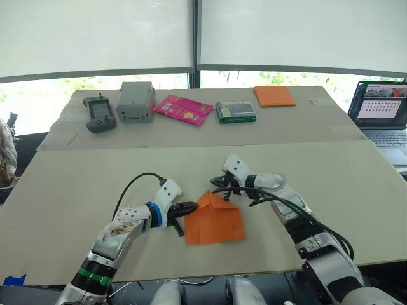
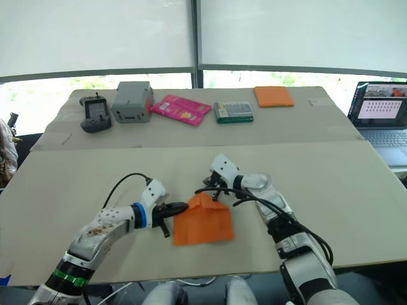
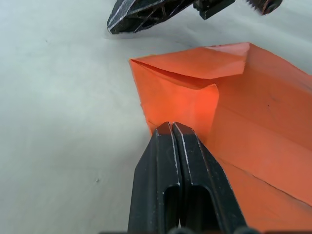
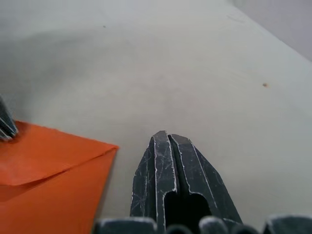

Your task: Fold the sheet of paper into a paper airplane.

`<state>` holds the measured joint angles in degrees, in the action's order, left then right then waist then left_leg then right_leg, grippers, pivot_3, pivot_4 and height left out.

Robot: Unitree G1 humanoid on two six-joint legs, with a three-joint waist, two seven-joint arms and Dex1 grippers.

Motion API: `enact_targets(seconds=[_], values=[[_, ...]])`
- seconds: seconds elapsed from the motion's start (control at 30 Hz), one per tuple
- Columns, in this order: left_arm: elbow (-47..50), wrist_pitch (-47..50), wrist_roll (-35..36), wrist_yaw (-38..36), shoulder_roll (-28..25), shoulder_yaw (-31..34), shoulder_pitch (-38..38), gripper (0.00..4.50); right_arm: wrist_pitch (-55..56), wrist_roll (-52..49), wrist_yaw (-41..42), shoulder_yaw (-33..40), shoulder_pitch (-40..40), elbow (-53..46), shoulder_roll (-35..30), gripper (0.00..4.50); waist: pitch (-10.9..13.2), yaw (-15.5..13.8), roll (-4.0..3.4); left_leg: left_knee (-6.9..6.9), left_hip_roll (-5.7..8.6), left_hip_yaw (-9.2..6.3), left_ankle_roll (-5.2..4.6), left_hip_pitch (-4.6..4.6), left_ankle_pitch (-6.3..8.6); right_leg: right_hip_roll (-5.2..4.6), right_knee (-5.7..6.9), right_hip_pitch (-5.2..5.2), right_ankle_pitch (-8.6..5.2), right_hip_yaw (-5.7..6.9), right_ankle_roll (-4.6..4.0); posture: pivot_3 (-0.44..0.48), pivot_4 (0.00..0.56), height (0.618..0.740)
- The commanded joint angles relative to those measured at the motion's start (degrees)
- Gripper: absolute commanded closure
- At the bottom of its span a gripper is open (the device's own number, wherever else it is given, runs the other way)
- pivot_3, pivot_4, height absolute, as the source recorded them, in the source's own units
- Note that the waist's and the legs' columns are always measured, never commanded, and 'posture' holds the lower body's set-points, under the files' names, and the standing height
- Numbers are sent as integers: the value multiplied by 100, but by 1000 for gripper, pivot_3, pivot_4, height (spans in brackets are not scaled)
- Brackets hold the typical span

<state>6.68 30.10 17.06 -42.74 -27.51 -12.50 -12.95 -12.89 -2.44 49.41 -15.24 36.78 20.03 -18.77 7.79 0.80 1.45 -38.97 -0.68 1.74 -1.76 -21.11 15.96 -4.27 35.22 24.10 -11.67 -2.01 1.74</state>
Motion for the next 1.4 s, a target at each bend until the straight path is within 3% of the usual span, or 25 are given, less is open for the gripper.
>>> enact_targets(seconds=[0.03, 0.23, 0.6, 0.8, 0.97, 1.07, 1.2, 1.4], values=[[-401, 43, -229, -1, 12, -141, 18, 4433, -375, -275, 247, 133, -157, -958, -187, 4500, 0, -6, 0, 0, 0, -1, 0, -2, 0, 0, 0, 1, 0, 0, 0, 0, 150, 740], [-669, -139, -335, -165, 114, -325, -150, 4433, -924, -81, 243, -246, -622, -1811, -260, 4500, 0, -24, 0, 1, 5, -4, 0, -7, 0, -4, -5, 1, -1, 3, 2, 0, 150, 740], [-925, -279, -478, -601, 214, -676, -484, 4433, -1087, 244, 48, -642, -1051, -1732, -319, 4500, 0, -50, 1, -1, 14, -5, 0, -6, 0, -5, -12, -5, -5, 2, 8, 0, 150, 740], [-753, -162, -455, -897, 240, -868, -369, 4433, -1466, 106, -342, -334, -1036, -1717, -168, 4500, -1, -45, 2, 0, 14, -5, 0, -5, 0, -4, -12, -6, -7, 1, 10, 0, 150, 740], [-879, -145, -509, -950, 309, -891, -411, 4433, -2166, -585, -515, 416, -1058, -2427, -40, 4500, 0, -65, 2, 0, 14, -6, 0, -10, 0, -7, -13, -2, -6, 1, 10, 0, 150, 740], [-1035, -227, -622, -1007, 301, -954, -498, 4433, -2625, -913, -475, 815, -1141, -3148, -304, 4500, 0, -84, 1, 0, 17, -6, -1, -18, 1, -9, -16, 3, -7, 1, 11, 0, 150, 740], [-1228, -306, -669, -1053, 330, -974, -602, 4433, -2865, -923, -305, 1032, -1464, -3860, -1194, 4500, 0, -138, 2, 0, 22, -10, -4, -20, 2, -12, -23, -1, -11, 6, 19, 0, 150, 740], [-1417, -411, -724, -1085, 395, -1008, -733, 4433, -1900, -315, -55, 558, -2073, -3585, -2271, 4500, 1, -133, 4, 0, 35, -6, -8, -18, 5, -14, -25, -4, -18, 2, 26, 0, 150, 740]])
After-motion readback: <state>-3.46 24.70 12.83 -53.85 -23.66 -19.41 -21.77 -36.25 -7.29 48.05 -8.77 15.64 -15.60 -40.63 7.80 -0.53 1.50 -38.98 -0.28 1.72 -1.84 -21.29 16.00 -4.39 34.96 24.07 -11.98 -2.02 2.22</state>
